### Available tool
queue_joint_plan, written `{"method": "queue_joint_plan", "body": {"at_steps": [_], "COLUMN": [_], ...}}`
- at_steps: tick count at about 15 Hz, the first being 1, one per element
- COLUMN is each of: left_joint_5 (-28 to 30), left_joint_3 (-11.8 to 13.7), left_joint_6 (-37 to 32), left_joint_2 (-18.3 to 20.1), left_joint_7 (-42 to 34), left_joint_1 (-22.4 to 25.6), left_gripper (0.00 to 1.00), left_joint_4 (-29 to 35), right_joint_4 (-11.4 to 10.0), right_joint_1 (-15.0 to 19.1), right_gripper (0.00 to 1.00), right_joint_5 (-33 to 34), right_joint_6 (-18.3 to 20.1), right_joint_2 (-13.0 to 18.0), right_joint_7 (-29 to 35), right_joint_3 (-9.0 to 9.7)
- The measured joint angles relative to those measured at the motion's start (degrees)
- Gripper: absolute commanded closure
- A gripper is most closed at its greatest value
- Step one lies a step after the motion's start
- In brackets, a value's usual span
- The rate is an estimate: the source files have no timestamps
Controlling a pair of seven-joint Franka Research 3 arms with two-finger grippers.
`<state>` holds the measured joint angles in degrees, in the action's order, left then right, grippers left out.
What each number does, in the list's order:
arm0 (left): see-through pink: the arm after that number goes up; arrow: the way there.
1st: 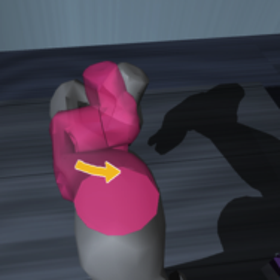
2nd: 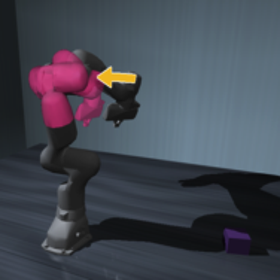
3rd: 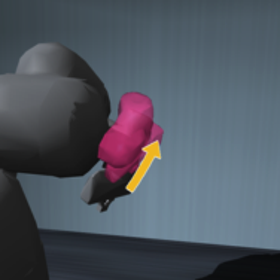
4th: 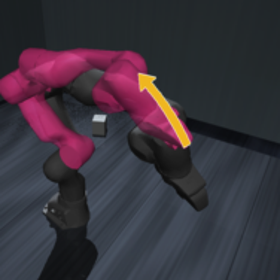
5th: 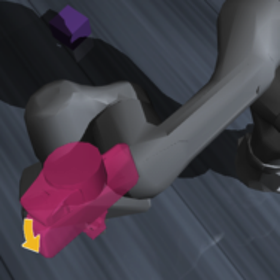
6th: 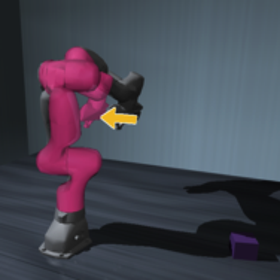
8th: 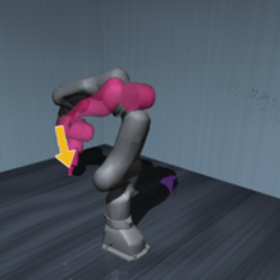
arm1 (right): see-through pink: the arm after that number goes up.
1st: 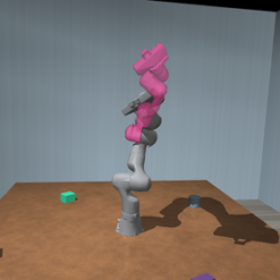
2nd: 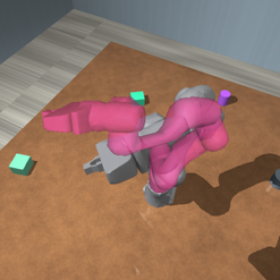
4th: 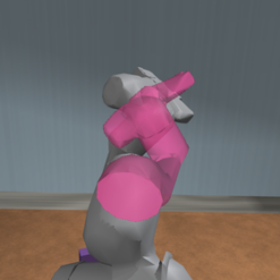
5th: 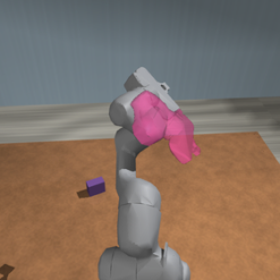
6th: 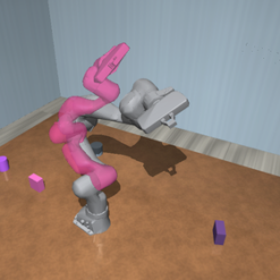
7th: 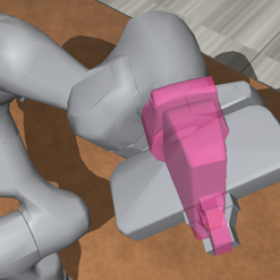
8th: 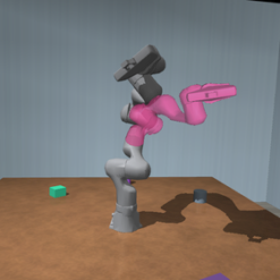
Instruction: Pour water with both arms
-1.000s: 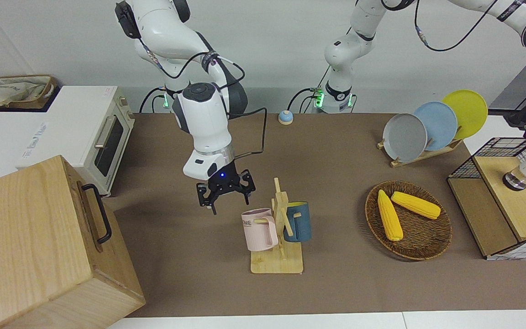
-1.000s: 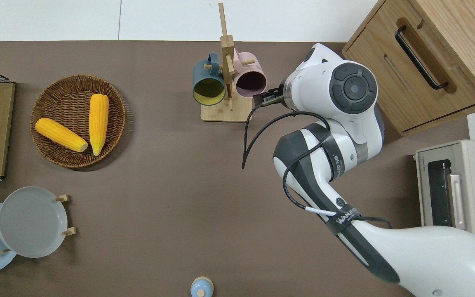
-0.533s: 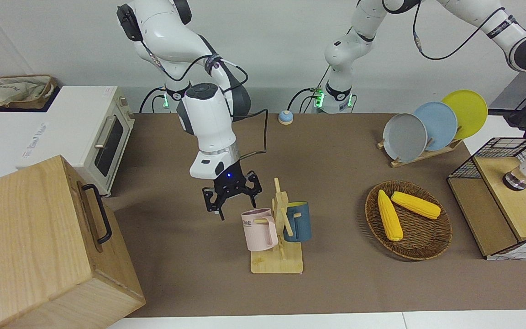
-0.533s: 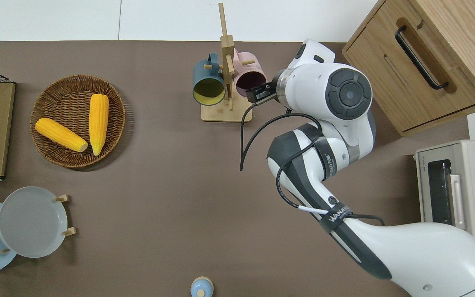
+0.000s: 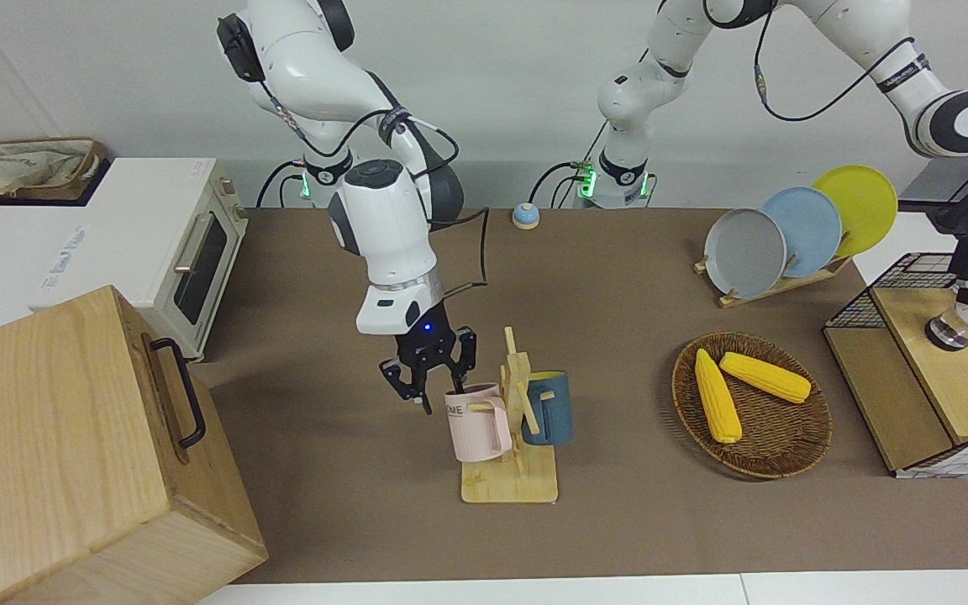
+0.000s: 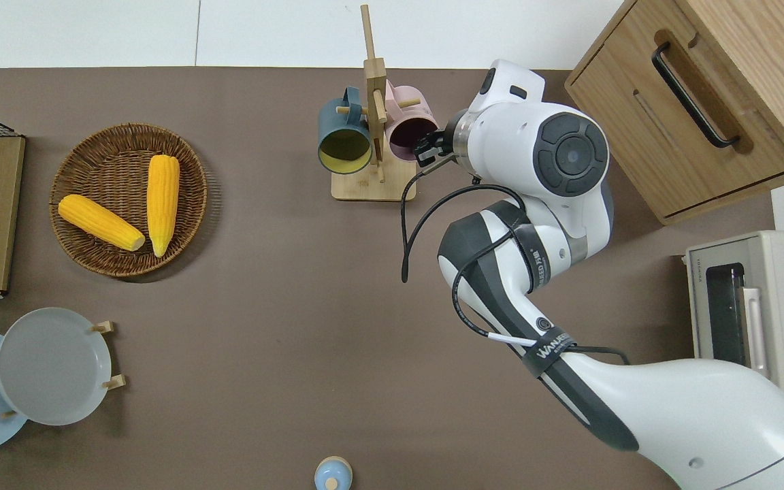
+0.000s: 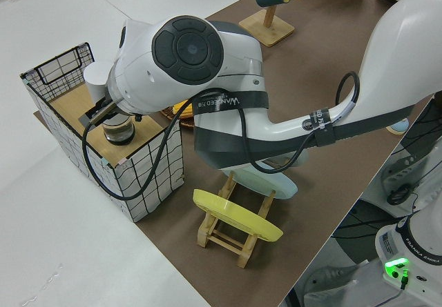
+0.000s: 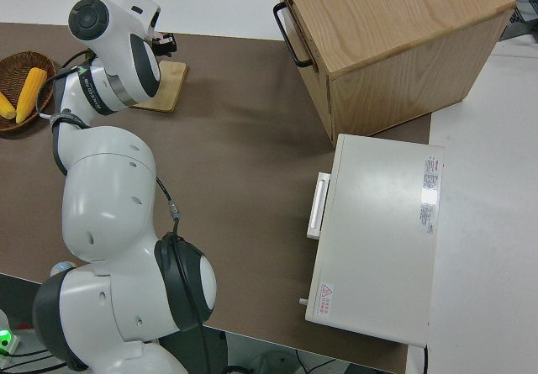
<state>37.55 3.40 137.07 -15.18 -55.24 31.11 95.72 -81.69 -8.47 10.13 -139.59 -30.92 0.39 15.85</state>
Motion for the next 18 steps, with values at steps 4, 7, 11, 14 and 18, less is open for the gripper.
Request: {"method": "queue_joint_plan", "body": {"at_steps": [4, 7, 11, 14, 18], "left_joint_5": [0.3, 0.7, 0.8, 0.8, -0.3], "left_joint_3": [-0.6, -0.5, -0.5, -0.5, -0.8], "left_joint_6": [0.7, 1.2, 1.3, 1.3, 1.3], "left_joint_2": [-0.6, -0.6, -0.7, -0.7, -0.6], "left_joint_7": [0.0, -0.1, -0.1, 0.4, 3.9], "left_joint_1": [0.0, 0.0, 0.0, 0.0, -0.1], "left_gripper": [0.58, 0.93, 0.99, 1.00, 1.00], "left_joint_4": [0.0, 0.0, 0.0, -0.1, -1.8], "right_joint_4": [0.6, 1.1, 1.5, 1.7, 2.1], "right_joint_1": [0.0, 0.0, 0.1, 0.1, 0.4], "right_gripper": [0.915, 0.955, 1.000, 1.000, 1.000], "right_joint_5": [0.1, 0.1, 0.3, 0.3, 0.2], "right_joint_6": [-0.1, -0.1, -0.2, -0.2, -0.2], "right_joint_2": [-0.3, -0.6, -0.8, -0.9, -0.9], "right_joint_7": [-0.2, -0.4, -0.5, -0.5, 1.2], "right_joint_3": [0.00, -0.02, -0.31, -0.31, -0.69]}}
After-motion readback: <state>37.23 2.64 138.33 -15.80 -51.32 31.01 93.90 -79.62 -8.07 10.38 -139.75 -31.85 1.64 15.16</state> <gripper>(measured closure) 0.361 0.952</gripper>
